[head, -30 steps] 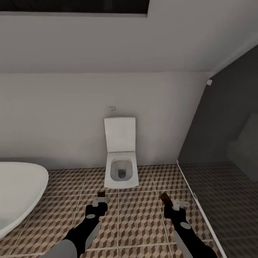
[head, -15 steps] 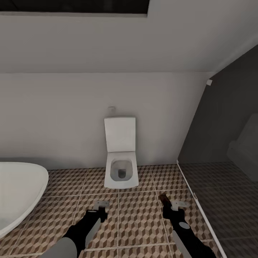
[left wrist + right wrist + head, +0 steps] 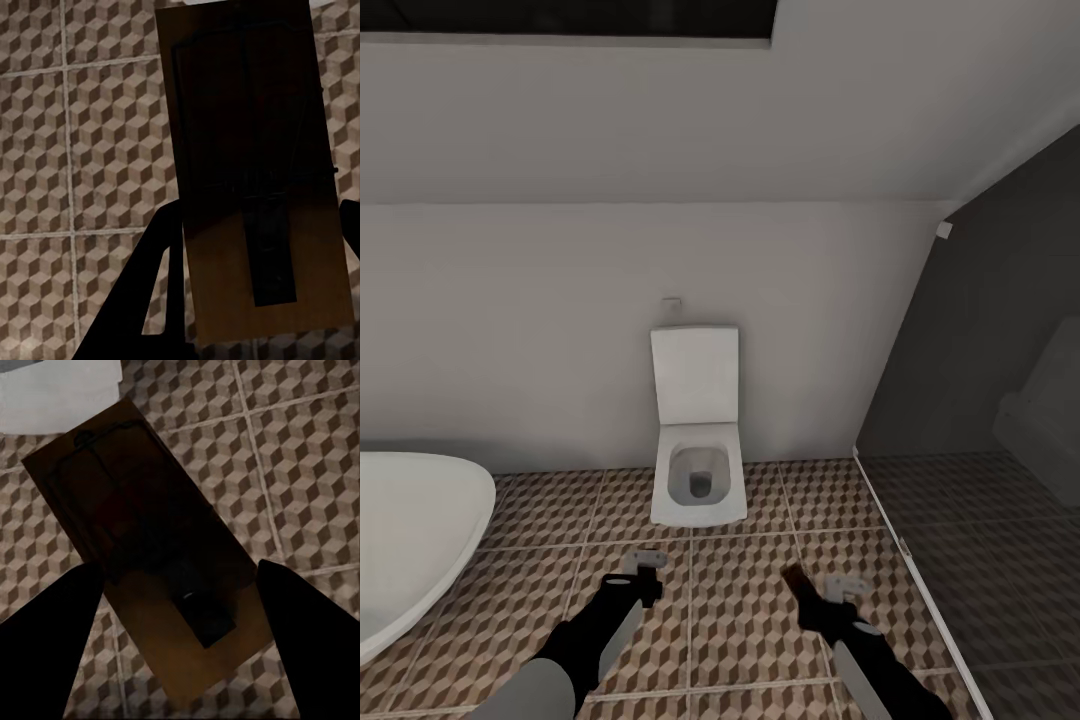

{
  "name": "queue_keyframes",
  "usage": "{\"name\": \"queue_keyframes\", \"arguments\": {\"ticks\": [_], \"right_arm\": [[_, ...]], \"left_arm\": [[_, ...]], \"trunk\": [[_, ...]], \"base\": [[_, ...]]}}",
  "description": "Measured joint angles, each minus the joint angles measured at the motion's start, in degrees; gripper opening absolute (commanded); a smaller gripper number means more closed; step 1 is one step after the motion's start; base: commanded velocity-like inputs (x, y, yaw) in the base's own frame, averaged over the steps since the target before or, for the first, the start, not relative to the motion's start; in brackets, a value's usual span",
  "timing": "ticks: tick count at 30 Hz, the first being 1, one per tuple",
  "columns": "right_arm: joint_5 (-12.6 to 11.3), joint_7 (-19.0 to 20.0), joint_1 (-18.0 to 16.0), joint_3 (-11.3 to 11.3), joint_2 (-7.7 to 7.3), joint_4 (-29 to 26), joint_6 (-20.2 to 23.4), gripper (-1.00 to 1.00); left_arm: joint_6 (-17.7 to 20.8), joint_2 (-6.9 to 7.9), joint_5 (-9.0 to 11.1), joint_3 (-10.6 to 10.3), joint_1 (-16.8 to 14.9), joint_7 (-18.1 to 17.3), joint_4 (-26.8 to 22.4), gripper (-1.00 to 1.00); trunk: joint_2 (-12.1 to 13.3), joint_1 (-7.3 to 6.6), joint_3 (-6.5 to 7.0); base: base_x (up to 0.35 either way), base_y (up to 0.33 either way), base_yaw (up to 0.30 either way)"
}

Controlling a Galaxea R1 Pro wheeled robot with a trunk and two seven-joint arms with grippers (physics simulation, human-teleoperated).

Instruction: Take the four mousetraps from the cabinet in the bathroom and place them on the bathroom floor. Make sure all four end up on the same floor surface, and ensure that at least two of them are either under or directly next to the same bathroom sink.

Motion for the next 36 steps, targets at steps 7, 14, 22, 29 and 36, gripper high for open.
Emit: {"name": "queue_keyframes", "arguments": {"ticks": [7,14,22,29,36], "right_arm": [[-1.8,0.94,0.0,0.03,-0.35,-0.51,-1.21,-1.0],[2.16,0.9,0.0,0.14,-0.33,-0.7,-3.27,-1.0],[3.84,0.94,0.0,0.3,-0.25,-0.96,-3.38,-1.0],[3.88,0.97,0.0,0.33,-0.28,-0.97,-3.39,-1.0],[3.88,0.78,0.0,0.32,-0.28,-2.46,-3.38,-1.0]], "left_arm": [[0.0,0.0,0.01,0.01,0.0,0.0,0.0,-1.0],[0.01,0.0,0.0,0.01,0.0,0.0,-0.04,-1.0],[0.04,0.07,0.0,0.09,0.0,0.0,-0.02,-1.0],[0.09,0.08,0.01,0.05,0.0,0.01,0.03,-1.0],[0.08,0.09,0.01,0.01,0.0,0.0,0.18,-1.0]], "trunk": [[0.0,0.0,0.0],[0.0,0.0,0.0],[0.0,0.0,0.0],[0.0,0.0,0.0],[0.0,0.0,0.0]], "base": [[0.0,0.0,0.0],[0.0,0.0,0.0],[0.0,0.0,0.0],[0.0,0.081,0.0],[0.0,0.033,0.0]]}}
